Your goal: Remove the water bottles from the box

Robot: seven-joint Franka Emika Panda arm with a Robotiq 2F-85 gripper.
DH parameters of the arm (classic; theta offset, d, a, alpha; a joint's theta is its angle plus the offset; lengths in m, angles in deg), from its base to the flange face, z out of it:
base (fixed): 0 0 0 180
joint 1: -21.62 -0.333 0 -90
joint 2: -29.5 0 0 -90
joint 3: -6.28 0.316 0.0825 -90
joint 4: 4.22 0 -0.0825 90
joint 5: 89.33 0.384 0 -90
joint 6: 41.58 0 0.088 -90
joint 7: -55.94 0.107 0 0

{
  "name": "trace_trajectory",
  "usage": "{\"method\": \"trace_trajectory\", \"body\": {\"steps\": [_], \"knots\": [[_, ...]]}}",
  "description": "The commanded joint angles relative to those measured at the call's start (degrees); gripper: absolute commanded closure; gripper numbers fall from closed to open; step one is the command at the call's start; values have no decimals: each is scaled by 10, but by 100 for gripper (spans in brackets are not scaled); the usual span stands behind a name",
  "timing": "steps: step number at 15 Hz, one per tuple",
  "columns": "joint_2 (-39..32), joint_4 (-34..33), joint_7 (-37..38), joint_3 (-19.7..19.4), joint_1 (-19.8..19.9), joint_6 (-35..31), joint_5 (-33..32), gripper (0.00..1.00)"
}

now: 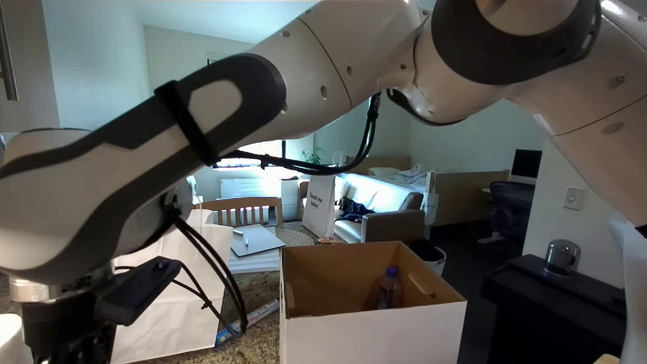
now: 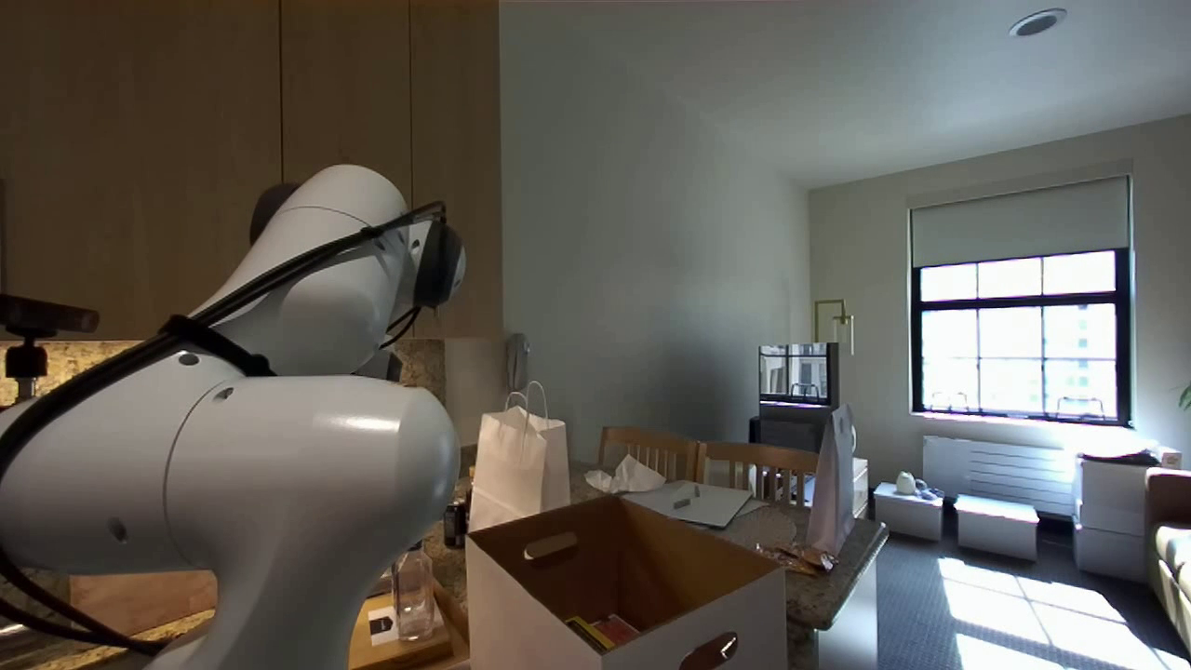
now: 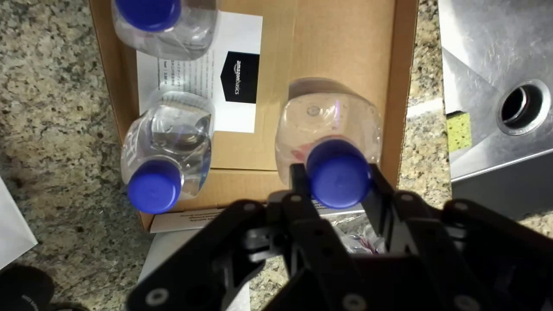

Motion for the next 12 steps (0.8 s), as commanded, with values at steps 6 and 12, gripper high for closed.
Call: {"method": "trace_trajectory", "body": {"steps": [6,12], "knots": [[4,78,7,-25,2,-111,-15,87],[-5,69,8,-33,-3,-90,-27,28]]}}
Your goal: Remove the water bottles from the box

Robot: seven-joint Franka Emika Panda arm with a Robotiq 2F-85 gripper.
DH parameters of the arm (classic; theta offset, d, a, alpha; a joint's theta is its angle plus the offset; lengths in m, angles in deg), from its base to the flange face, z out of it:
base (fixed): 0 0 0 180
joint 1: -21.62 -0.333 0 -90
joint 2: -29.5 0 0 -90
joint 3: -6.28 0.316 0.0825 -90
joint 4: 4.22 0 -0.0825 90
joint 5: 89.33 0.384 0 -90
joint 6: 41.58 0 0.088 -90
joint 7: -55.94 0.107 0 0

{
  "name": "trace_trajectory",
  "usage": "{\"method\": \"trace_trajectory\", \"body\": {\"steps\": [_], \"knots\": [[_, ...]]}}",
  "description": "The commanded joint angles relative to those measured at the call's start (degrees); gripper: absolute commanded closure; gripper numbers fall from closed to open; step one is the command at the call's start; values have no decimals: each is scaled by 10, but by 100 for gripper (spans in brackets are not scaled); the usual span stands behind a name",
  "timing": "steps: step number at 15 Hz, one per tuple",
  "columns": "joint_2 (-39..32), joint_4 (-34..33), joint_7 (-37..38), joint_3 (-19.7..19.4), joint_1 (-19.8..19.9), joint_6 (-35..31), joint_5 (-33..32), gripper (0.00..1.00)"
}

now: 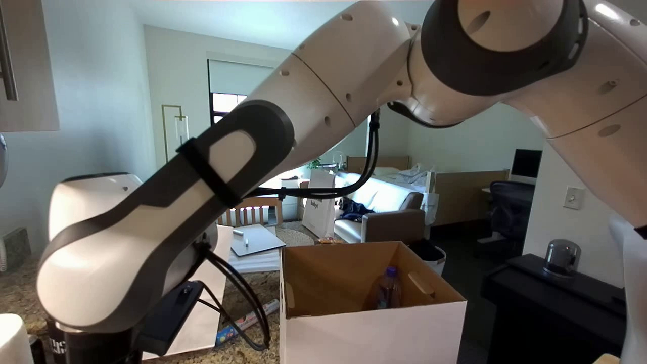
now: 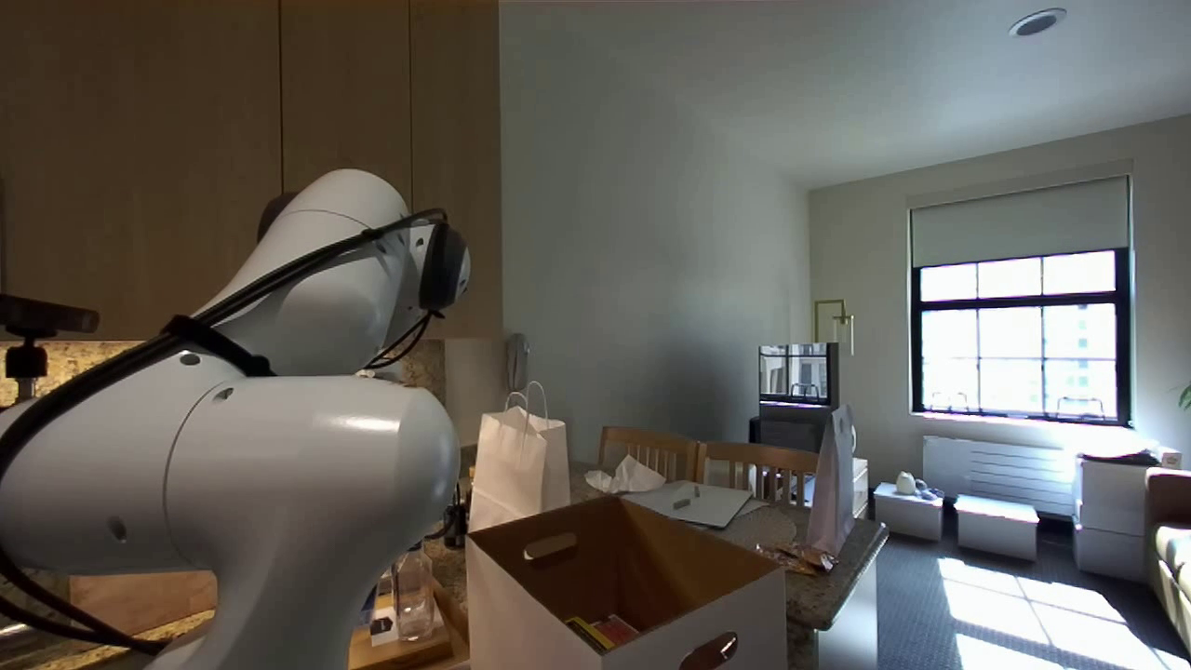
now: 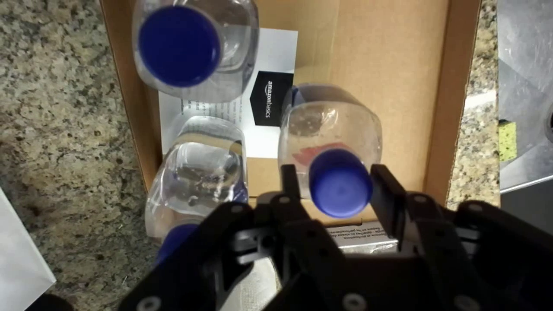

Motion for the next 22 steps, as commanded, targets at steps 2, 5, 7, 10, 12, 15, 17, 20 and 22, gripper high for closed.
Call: {"method": "trace_trajectory", "body": {"steps": [2,5,7,10,12,15,17,20,22], "knots": [[5,4,9,-5,-5,9,-19,16],[11,-1,13,-10,-7,12,-28,1],[13,-8,16,-11,-7,12,-32,0],[21,-25,11,-12,-7,27,-38,0],[29,-45,6,-6,-3,86,-28,0],[66,-59,-1,-3,2,201,-25,0],[92,-67,-6,1,11,282,-16,0],[135,-67,-19,8,41,369,17,0],[168,-52,-17,8,66,383,40,0]]}}
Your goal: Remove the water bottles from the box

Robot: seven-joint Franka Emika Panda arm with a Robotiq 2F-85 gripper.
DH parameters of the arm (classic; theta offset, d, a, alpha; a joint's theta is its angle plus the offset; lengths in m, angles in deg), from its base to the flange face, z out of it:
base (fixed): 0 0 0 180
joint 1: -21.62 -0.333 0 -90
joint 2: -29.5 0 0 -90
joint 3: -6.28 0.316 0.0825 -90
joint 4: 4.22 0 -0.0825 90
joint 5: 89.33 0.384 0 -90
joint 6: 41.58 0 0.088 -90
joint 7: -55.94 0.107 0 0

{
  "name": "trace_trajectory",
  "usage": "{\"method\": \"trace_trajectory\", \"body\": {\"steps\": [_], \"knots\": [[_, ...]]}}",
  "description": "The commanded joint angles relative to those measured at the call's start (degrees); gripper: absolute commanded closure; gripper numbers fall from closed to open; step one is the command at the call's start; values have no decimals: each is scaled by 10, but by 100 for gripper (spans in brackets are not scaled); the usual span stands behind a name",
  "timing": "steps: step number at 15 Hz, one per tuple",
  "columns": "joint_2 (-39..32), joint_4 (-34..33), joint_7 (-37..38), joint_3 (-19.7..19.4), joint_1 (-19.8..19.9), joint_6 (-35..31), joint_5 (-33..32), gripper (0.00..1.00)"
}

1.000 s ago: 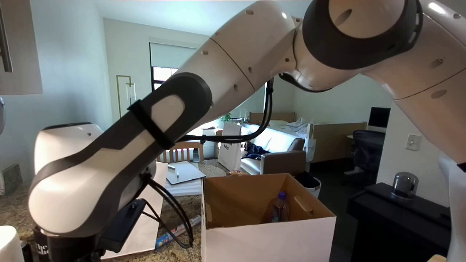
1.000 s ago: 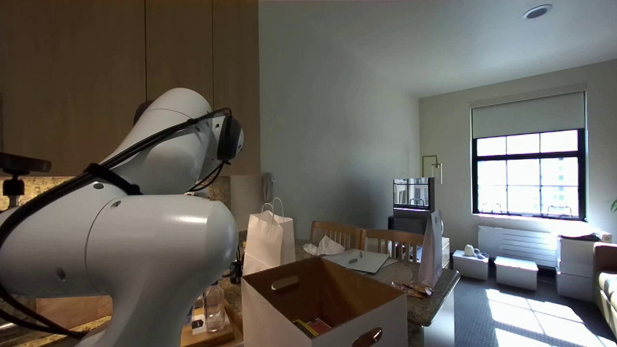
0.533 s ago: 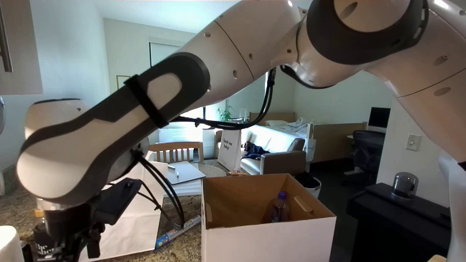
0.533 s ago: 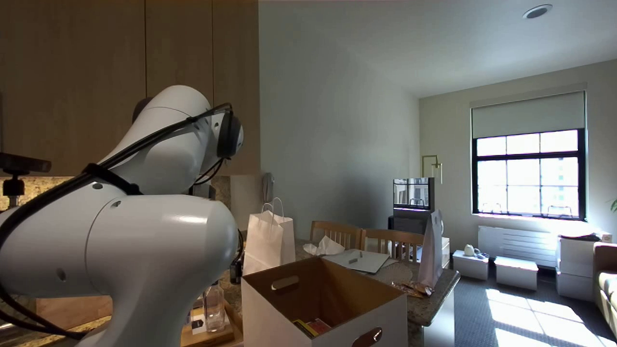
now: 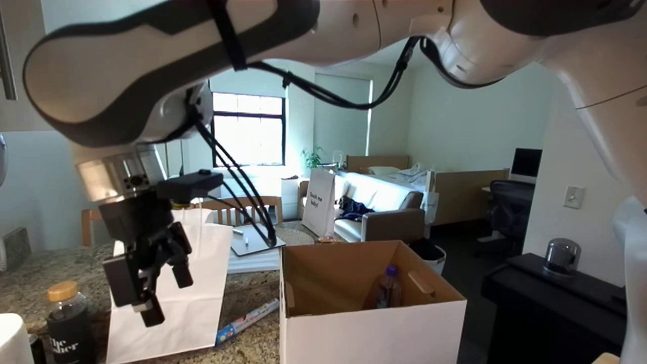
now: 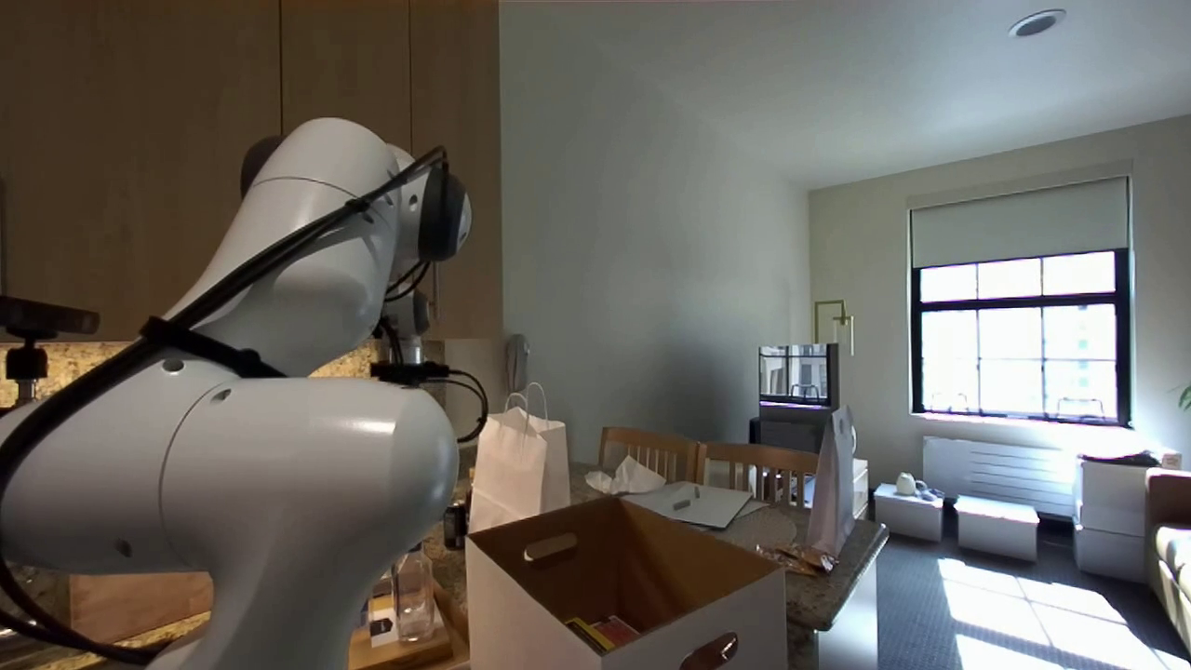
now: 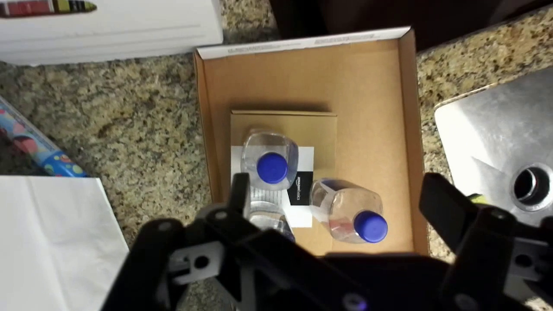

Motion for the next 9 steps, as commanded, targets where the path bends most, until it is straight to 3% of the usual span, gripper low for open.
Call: {"method": "trace_trajectory", "body": {"steps": [1,5,9], "knots": [[68,42,-13,10,54,23,43,0],[138,95,8,6,129,-51,87,0],[225,183,41,-15,185,-129,86,0]]}}
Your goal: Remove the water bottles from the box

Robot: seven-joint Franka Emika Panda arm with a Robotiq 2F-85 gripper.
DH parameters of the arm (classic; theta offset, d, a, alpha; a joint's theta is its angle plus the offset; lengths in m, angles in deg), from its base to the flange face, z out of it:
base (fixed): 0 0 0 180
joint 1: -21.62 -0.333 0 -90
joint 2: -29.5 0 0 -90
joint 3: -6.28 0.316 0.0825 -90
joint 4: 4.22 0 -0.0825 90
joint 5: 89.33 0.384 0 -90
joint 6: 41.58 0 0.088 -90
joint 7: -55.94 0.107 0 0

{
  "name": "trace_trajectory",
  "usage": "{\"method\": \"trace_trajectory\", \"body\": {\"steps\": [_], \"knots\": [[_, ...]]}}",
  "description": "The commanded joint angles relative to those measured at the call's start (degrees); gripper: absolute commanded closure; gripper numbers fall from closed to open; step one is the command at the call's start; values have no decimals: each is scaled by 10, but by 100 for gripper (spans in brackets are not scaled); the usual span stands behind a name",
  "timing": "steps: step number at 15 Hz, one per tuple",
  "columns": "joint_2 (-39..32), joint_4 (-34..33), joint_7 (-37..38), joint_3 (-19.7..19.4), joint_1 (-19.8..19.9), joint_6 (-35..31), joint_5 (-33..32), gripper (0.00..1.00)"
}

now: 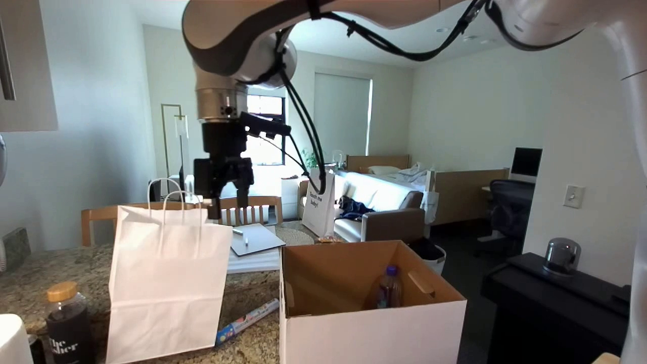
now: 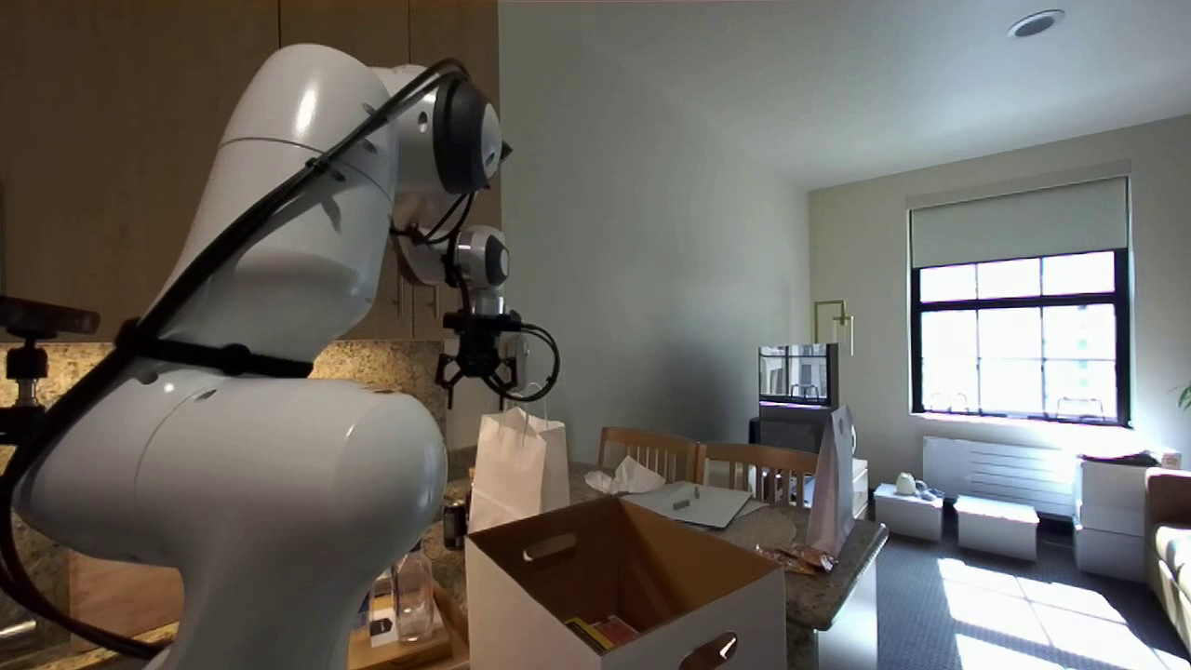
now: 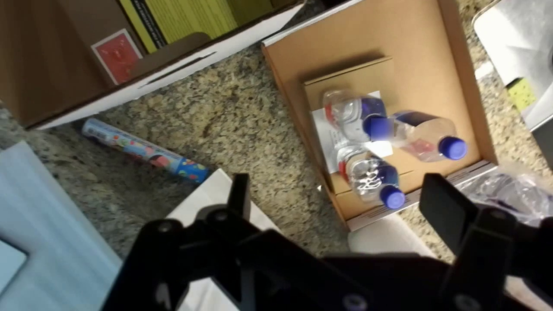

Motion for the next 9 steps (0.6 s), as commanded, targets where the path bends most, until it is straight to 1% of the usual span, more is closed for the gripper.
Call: {"method": "trace_trajectory", "body": {"steps": [1,5,9], "knots": [[108,126,41,-13,45,-81,12,0],[199,238,89,-34,82,-162,20,0],[276,346,145,-50,106,-234,36,0]]}}
